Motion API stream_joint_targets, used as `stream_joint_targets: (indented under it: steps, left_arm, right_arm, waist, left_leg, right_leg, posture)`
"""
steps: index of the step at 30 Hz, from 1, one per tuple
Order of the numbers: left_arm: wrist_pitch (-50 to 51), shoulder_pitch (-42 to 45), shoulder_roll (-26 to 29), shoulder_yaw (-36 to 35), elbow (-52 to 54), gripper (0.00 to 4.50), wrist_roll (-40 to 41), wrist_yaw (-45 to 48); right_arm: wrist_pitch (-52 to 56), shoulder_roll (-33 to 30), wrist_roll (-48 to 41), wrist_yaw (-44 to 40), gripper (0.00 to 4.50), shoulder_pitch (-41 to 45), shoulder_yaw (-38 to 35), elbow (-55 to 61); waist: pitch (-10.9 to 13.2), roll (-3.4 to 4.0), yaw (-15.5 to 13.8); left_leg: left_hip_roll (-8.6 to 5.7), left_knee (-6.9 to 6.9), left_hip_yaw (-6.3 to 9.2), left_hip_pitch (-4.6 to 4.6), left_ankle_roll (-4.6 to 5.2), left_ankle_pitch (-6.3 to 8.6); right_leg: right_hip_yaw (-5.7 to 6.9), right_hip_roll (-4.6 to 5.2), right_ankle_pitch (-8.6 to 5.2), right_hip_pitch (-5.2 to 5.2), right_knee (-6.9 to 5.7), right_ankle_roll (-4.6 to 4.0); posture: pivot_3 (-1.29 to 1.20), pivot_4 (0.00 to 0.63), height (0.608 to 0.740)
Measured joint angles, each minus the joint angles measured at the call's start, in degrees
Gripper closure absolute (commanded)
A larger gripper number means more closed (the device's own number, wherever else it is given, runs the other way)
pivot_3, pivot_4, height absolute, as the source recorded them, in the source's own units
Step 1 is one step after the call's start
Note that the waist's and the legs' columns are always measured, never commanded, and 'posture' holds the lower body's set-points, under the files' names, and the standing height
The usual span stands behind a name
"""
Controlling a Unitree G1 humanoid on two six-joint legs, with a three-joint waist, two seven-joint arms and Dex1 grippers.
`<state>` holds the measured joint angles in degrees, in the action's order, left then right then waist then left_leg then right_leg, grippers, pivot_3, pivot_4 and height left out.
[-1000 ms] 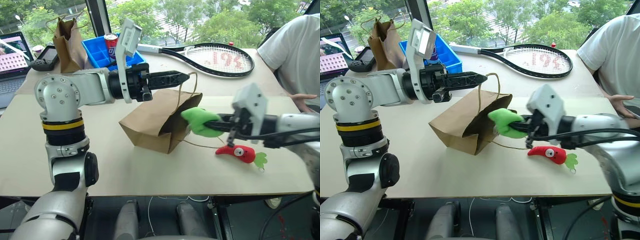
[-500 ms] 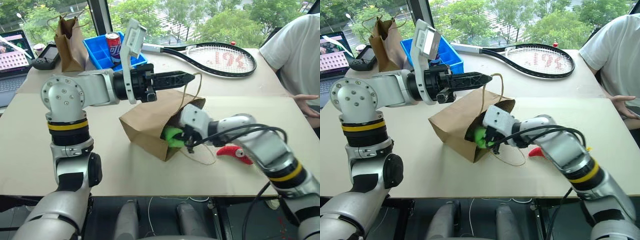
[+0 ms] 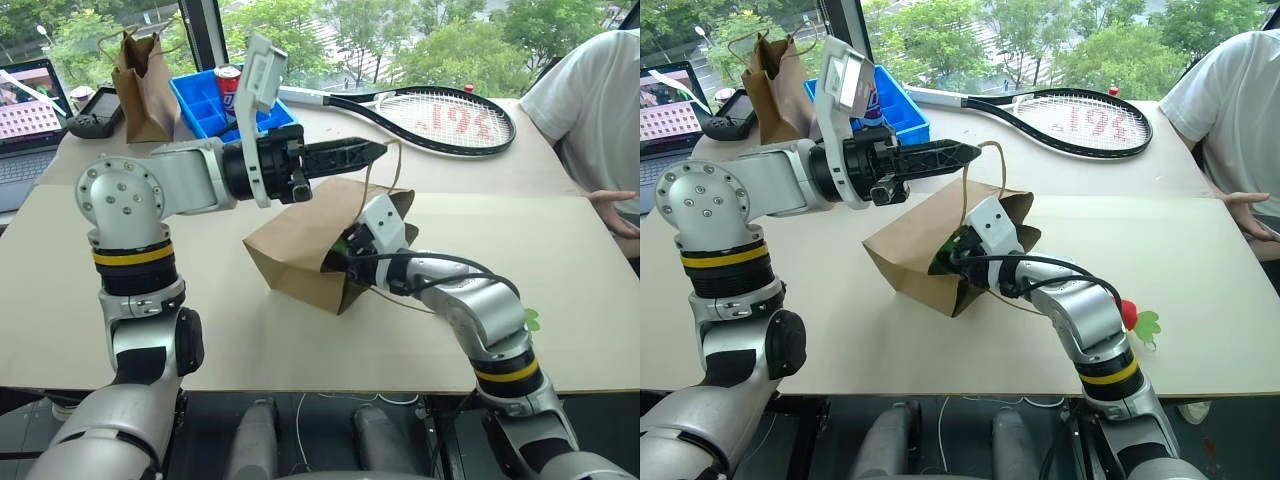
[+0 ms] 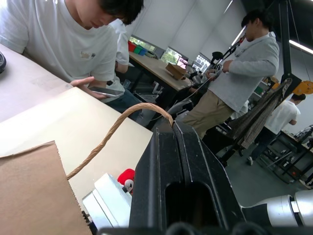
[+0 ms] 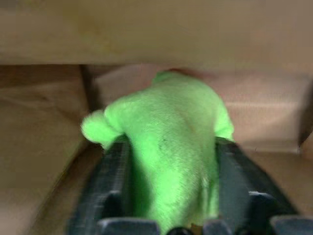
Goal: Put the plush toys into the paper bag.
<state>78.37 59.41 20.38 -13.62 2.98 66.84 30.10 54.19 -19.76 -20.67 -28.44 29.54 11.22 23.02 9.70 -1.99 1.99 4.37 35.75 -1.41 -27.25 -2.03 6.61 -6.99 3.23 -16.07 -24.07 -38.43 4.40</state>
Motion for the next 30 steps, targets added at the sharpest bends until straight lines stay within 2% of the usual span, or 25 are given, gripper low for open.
stream_joint_targets:
  steps: [2,6,11,15,19,22,28,30]
  left_arm:
    - [-0.37,-0.44,0.1,0.47,-0.02,4.5,-0.11,0.51]
    - [-0.7,-1.34,0.73,2.29,-0.14,4.5,-0.46,2.11]
    - [-1.17,-1.6,1.73,3.05,-0.25,4.5,-1.42,3.82]
    - [-1.81,-2.01,1.53,4.25,-0.24,4.5,-1.51,4.87]
    - [-2.0,-2.55,1.79,4.61,-0.15,4.5,-1.48,5.47]
    - [-2.01,-2.79,1.88,4.73,-0.14,4.5,-1.48,5.7]
    - [-2.01,-2.79,1.69,5.34,0.05,4.5,-1.48,5.88]
    - [-2.02,-2.81,1.7,5.42,0.2,4.5,-1.47,5.88]
  right_arm:
    - [1.33,-0.43,-1.11,-0.07,0.22,-0.88,-0.95,1.97]
    - [3.87,-5.12,-3.53,-1.21,0.22,-3.44,-3.62,7.36]
    - [5.99,-12.5,-10.41,-5.83,0.22,-9.3,-12.85,14.64]
    - [6.12,-19.86,-16.93,-10.73,0.22,-16.17,-26.87,17.3]
    - [1.87,-31.21,-13.25,-15.64,0.22,-27.13,-37.93,13.15]
    - [-4.38,-34.27,-7.47,-18.31,0.22,-35.31,-39.22,8.3]
    - [-15.2,-32.72,-0.02,-18.29,0.22,-40.15,-35.17,-0.97]
    - [-17.7,-30.94,1.9,-17.23,0.72,-40.25,-33.43,-4.16]
  waist:
    - [0.0,0.0,0.05]
    - [0.0,0.0,-0.08]
    - [0.0,-0.01,-0.41]
    - [0.0,0.0,-0.84]
    - [0.0,-0.01,-1.29]
    - [0.0,-0.02,-1.15]
    - [-0.01,0.0,-0.39]
    - [-0.01,0.0,-0.4]
  left_leg:
    - [0.0,0.0,0.0,0.0,0.0,0.0]
    - [-0.01,0.0,0.0,-0.01,0.0,0.0]
    - [0.0,-0.01,0.0,0.0,0.0,0.0]
    - [-0.02,0.0,0.0,0.0,0.0,0.01]
    - [-0.06,0.0,0.0,0.02,0.01,0.01]
    - [-0.06,0.01,0.0,0.04,0.02,0.01]
    - [-0.07,0.03,0.0,0.15,0.01,0.01]
    - [-0.08,0.04,0.0,0.19,0.01,0.01]
  right_leg:
    - [0.0,0.0,0.0,0.0,0.0,0.0]
    - [0.01,0.01,0.0,0.01,0.02,0.0]
    - [0.0,0.01,0.0,0.03,0.07,0.0]
    - [-0.01,0.03,0.0,0.08,0.19,0.0]
    - [0.02,0.07,0.0,0.2,0.37,0.0]
    - [0.01,0.07,-0.01,0.21,0.37,0.01]
    - [-0.05,0.07,0.03,0.28,0.35,0.08]
    - [-0.04,0.07,0.03,0.38,0.38,0.09]
  posture:
    - [0.0,0.15,0.74]
    - [0.0,0.15,0.74]
    - [0.0,0.15,0.74]
    - [0.0,0.15,0.74]
    - [0.0,0.15,0.74]
    - [0.0,0.15,0.74]
    - [0.0,0.15,0.74]
    - [0.0,0.15,0.74]
